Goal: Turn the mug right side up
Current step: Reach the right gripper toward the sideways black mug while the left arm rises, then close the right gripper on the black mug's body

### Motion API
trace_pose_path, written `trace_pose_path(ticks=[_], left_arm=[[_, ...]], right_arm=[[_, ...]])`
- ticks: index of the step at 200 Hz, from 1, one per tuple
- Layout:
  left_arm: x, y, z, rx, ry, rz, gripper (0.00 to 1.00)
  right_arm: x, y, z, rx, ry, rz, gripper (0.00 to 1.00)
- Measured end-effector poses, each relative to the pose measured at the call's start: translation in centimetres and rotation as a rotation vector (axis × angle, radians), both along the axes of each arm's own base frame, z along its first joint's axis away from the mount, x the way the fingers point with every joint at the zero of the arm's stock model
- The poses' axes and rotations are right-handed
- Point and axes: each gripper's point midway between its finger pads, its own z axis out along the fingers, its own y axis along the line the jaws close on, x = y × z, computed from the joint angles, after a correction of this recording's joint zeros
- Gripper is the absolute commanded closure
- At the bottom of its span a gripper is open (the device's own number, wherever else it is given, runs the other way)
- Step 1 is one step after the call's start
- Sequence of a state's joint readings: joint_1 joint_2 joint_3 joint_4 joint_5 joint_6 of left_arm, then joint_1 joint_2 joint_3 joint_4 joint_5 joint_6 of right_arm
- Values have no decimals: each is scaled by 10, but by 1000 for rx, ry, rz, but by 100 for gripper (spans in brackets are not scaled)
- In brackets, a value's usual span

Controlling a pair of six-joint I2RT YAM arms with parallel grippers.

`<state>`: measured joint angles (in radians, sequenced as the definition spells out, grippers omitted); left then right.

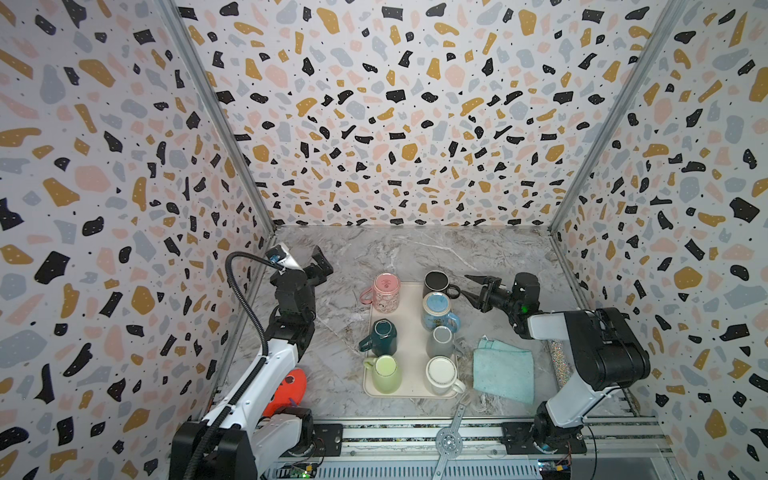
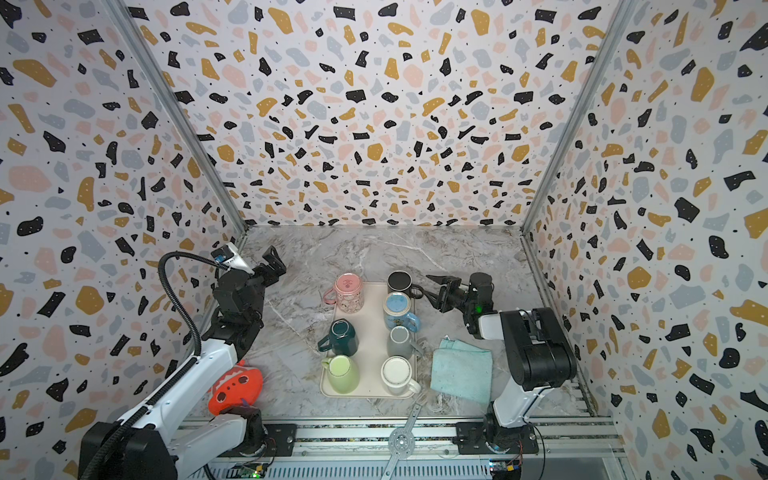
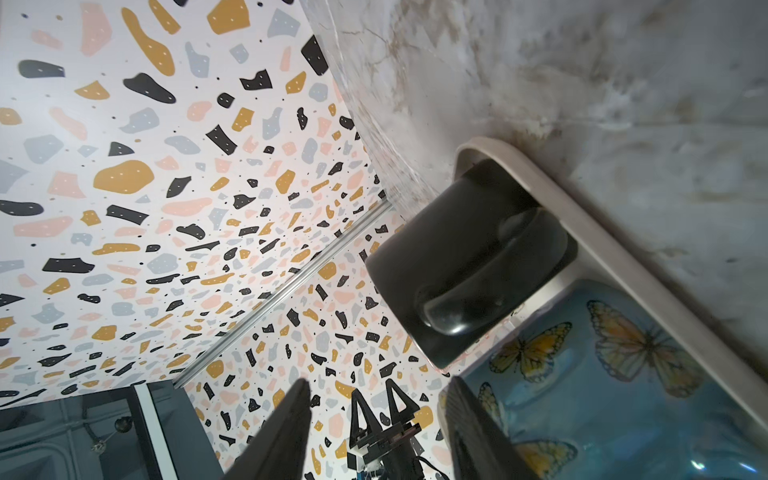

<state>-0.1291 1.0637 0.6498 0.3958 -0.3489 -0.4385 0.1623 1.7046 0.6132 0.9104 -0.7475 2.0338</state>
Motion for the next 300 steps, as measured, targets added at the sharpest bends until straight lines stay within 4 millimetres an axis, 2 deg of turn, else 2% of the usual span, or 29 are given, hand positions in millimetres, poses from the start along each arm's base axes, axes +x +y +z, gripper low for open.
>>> trace_pose_path(ticks=[34,101,140,169,235,300], left_arm=[[1,0,3,0,3,0,0],[4,0,2,-9,14,2,0],[7,0,13,-14,-3,4,0],[8,0,14,-17,-4,9,0],[11,0,7,-16,16,10,0],[11,0,6,-15,34,10,0]], right_arm=[[-1,13,-7,23,11,24,48],[13,16,-12,35,12,19,46],[20,17,-9,38,8,19,41],[21,18,-9,39,7,21,39],[21,18,-23,35,35,25,33],[20,19,-40,31,69,32,35]])
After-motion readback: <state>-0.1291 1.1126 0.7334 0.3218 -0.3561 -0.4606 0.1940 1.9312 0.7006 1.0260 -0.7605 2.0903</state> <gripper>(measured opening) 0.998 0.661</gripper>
